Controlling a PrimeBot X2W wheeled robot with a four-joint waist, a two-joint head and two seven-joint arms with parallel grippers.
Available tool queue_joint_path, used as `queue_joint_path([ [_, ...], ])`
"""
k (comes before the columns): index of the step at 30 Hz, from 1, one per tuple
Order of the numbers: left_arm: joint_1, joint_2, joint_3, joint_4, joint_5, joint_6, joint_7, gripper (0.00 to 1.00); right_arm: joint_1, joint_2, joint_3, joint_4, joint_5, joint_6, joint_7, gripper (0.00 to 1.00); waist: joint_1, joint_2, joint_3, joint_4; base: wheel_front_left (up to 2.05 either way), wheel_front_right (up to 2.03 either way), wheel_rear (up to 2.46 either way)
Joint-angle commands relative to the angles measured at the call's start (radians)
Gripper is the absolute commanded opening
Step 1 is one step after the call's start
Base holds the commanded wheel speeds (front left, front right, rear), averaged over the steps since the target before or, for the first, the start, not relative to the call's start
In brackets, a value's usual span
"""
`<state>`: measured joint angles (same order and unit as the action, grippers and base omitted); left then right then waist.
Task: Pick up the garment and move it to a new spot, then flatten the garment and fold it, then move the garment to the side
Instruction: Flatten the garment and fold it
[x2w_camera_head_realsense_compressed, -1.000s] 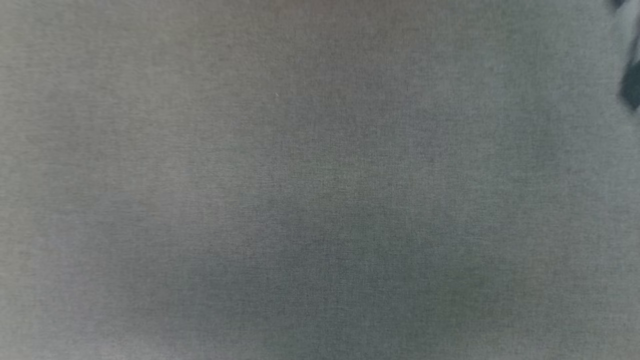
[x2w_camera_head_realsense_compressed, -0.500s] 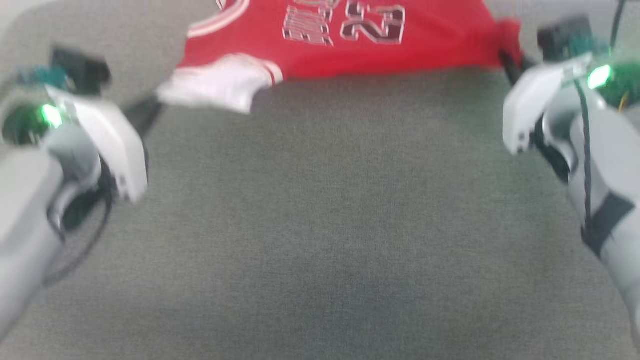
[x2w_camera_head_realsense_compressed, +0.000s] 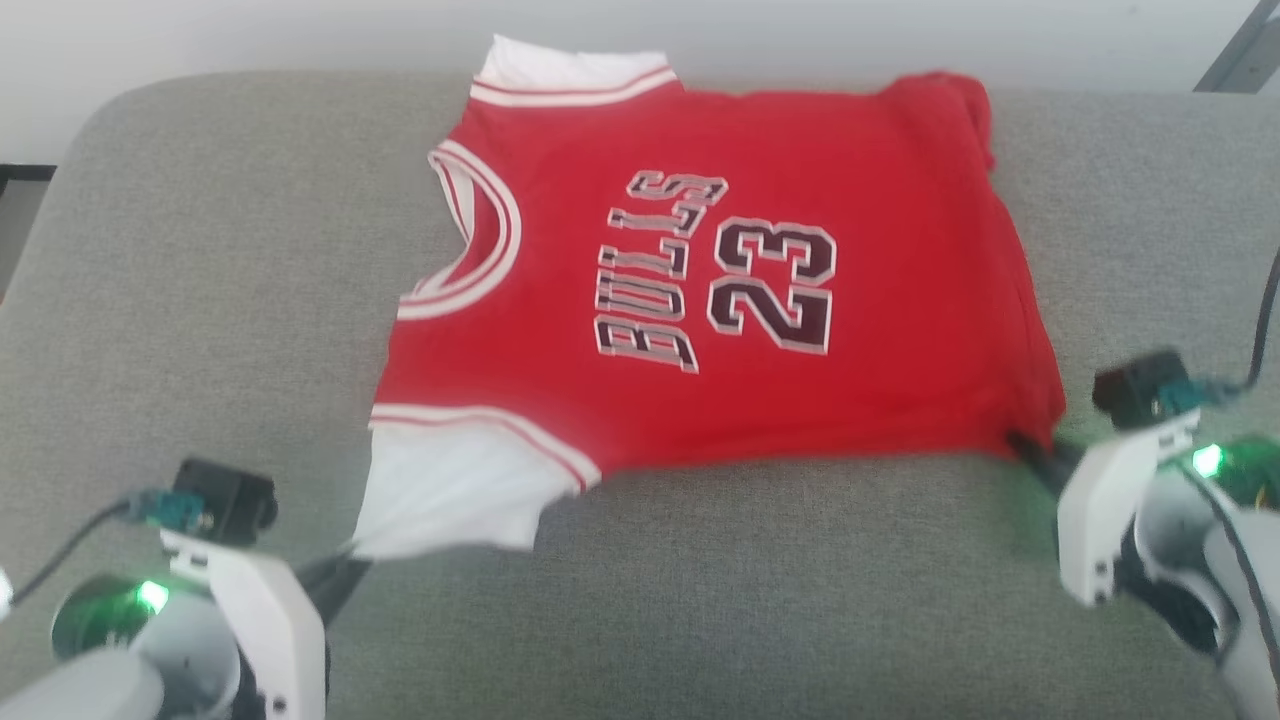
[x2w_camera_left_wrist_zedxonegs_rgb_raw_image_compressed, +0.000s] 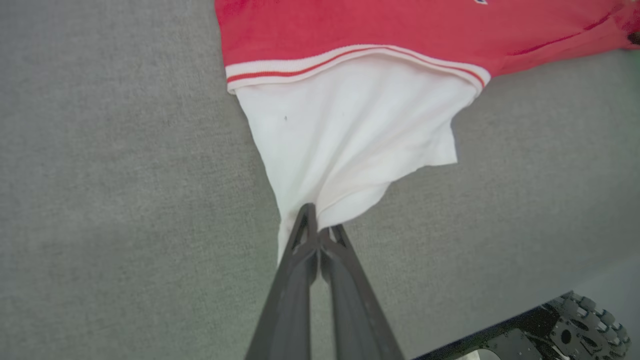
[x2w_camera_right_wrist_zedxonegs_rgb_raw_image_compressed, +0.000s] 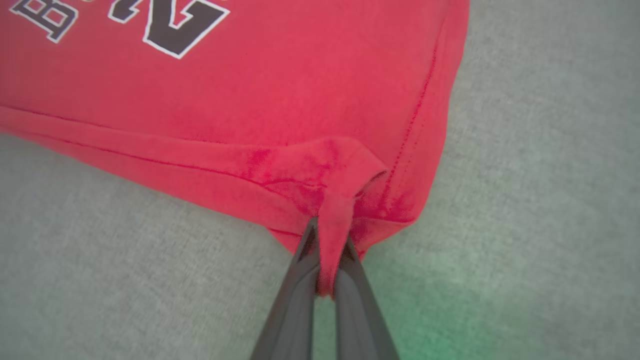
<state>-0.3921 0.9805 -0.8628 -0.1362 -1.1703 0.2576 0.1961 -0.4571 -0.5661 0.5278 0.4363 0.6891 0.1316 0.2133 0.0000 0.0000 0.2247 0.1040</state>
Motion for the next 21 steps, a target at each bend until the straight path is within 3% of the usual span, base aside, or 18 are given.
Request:
queue_joint_path([
  [1,0.033,0.017,0.000,-0.025,-0.009,0.025,-0.005,0.00,0.046,-0.020,-0.010,-0.038,0.009,-0.002,0.021,0.00,0.0000,0.0000,-0.005,0.002,0.00,0.00,0.00],
  [6,0.128,0.070,0.002,-0.115,-0.056,0.107,-0.009,0.00,0.225,-0.062,-0.052,-0.195,0.040,-0.002,0.117,0.00,0.0000,0.0000,-0.014,0.000,0.00,0.00,0.00],
  [12,0.201,0.116,0.002,-0.191,-0.101,0.168,-0.006,0.00,0.381,-0.095,-0.106,-0.346,0.058,-0.002,0.218,0.00,0.0000,0.0000,-0.015,-0.011,0.00,0.00,0.00],
  [21,0.111,0.200,0.063,-0.286,-0.022,0.199,-0.015,0.00,0.380,-0.021,-0.268,-0.430,-0.028,-0.002,0.212,0.00,0.0000,0.0000,-0.011,-0.035,0.00,0.00,0.00],
])
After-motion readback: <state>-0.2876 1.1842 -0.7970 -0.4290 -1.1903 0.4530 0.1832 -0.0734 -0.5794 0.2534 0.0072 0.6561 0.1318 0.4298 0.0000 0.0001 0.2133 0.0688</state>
